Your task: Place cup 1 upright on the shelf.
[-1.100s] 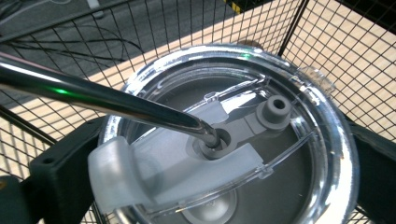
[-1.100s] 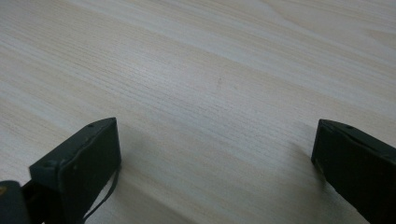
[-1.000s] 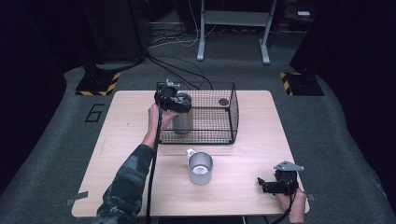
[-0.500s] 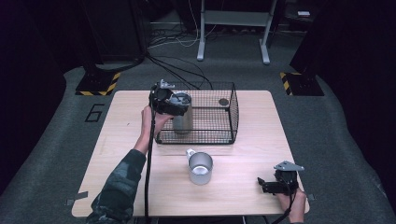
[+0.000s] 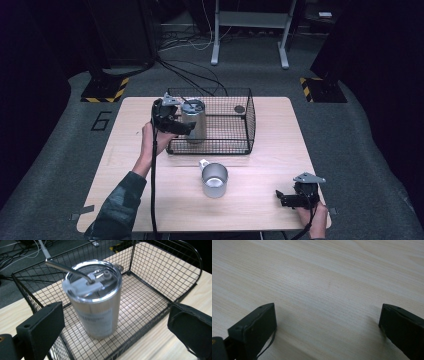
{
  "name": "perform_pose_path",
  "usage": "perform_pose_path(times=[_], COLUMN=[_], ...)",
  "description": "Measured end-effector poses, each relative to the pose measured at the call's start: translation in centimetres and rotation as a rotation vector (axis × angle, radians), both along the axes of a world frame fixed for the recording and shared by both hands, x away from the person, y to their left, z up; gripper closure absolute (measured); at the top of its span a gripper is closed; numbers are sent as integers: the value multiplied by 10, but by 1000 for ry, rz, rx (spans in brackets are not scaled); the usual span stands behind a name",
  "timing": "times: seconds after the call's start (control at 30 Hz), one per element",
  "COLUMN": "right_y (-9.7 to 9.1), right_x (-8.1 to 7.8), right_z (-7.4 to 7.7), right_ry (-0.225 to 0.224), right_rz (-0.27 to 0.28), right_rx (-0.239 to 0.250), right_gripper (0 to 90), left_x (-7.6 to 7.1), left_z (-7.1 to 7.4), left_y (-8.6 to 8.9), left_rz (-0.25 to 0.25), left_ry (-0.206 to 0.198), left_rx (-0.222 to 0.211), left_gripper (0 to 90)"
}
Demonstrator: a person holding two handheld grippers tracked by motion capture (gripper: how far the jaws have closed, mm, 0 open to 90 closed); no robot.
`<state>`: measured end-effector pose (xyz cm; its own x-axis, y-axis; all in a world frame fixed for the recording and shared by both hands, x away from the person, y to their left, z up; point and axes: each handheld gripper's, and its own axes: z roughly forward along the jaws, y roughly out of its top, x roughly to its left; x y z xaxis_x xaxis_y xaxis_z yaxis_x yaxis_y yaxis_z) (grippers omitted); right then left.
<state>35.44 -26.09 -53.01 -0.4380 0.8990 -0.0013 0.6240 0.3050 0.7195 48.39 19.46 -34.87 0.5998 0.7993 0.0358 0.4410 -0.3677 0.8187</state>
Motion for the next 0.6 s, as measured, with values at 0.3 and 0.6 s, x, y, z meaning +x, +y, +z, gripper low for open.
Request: perform_pose_path(times=[0.3, 0.6], right_y=[0, 0], right_x=[0, 0], right_z=[0, 0], right_ry=[-1, -1], right_rz=[2, 2], right_rx=[-2, -4], right_gripper=[7, 5], left_x=[-24, -51], left_z=[-7, -24], left_y=[9, 24], left_rz=[-9, -6], left_ry=[-25, -26], left_rx=[-17, -17], left_gripper=[4, 3])
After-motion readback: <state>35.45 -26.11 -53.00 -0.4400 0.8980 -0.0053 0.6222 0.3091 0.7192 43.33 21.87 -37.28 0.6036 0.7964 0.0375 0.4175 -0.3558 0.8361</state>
